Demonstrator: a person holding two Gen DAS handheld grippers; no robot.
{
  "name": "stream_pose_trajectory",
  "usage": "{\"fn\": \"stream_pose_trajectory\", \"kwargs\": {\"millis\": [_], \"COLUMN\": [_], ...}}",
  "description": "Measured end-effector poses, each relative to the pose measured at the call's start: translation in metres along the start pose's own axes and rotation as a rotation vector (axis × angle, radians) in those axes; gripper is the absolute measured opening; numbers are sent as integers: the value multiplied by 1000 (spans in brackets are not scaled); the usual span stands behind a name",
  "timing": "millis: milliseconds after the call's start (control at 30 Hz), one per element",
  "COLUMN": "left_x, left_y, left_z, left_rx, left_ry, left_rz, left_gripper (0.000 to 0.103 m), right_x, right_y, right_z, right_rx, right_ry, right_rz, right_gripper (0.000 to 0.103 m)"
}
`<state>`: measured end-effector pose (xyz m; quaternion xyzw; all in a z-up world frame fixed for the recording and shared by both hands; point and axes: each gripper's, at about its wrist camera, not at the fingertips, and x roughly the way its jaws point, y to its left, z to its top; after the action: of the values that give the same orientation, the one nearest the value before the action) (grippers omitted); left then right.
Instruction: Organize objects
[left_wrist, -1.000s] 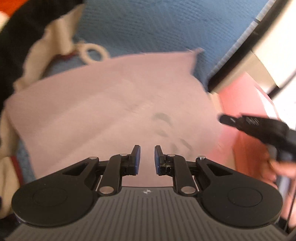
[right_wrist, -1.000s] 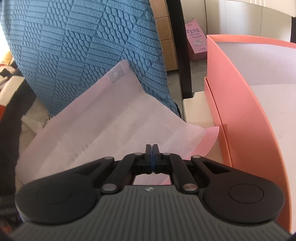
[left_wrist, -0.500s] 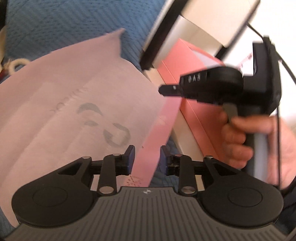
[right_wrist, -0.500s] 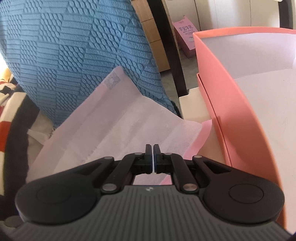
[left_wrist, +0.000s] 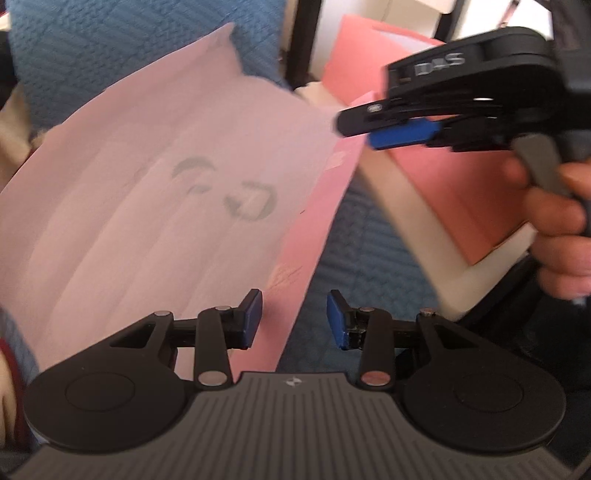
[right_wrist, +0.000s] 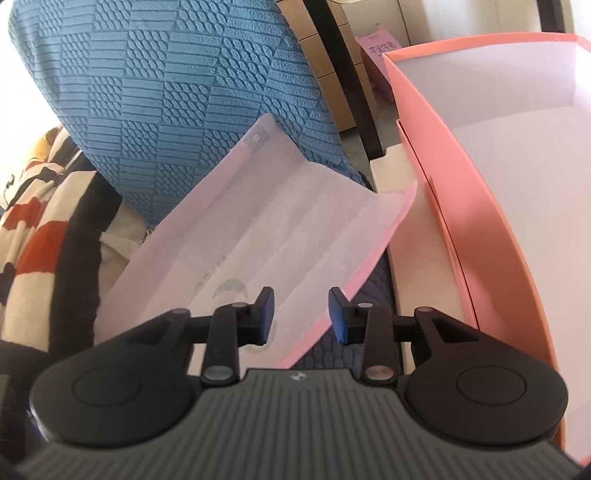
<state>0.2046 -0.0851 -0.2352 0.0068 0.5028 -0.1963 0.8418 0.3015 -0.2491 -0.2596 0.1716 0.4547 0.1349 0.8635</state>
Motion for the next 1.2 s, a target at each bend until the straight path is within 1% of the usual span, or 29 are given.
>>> {"fn": "stream_pose_trajectory", "kwargs": {"millis": [67, 100, 133, 167, 200, 233, 300, 500, 633, 733, 800, 900, 1033, 1133, 1200], "left_x": [1, 2, 1, 1, 0, -2, -3, -8, -4, 4, 9, 15, 17, 13, 5], "left_y": [5, 8, 11, 13, 16, 16, 24, 46, 61, 69, 72, 76, 78, 79, 78], "left_z": [-1, -1, -2, -2, -1, -3, -1, 2, 2, 1, -1, -2, 0, 2, 3], "left_rx": [-26, -43, -60, -79, -100, -118, -166, -343, -445, -505, -535, -554, -567, -557, -540], "left_ry": [-3, -2, -5, -10, -15, -22, -37, -65, -58, -40, -24, -4, 7, -11, -32], "left_rz": [22, 26, 25, 20, 16, 13, -2, -94, -143, -161, -165, -164, -162, -145, -111], "left_gripper": [35, 29, 24, 22, 16, 13, 10, 9, 8, 8, 8, 9, 9, 10, 10], "right_x": [-5, -5, -6, -6, -6, -5, -6, -3, 6, 17, 26, 43, 66, 77, 79], "right_y": [0, -1, -1, 0, 0, 0, 1, 1, 10, 20, 27, 37, 43, 40, 41], "right_z": [-4, -5, -7, -8, -9, -9, -10, -11, -12, -16, -18, -22, -25, -26, -27], "right_rx": [10, 14, 16, 14, 10, 4, -4, -7, -52, -90, -110, -144, -173, -169, -181], "right_ry": [-5, -5, -4, -3, -3, -5, -8, -16, -13, 0, 18, 47, 74, 89, 81], "right_rz": [4, 4, 4, 4, 3, 0, -6, -12, -7, -13, -5, -7, -48, -71, -79], "right_gripper": [36, 36, 36, 36, 36, 36, 36, 37, 36, 31, 25, 22, 20, 18, 14]}}
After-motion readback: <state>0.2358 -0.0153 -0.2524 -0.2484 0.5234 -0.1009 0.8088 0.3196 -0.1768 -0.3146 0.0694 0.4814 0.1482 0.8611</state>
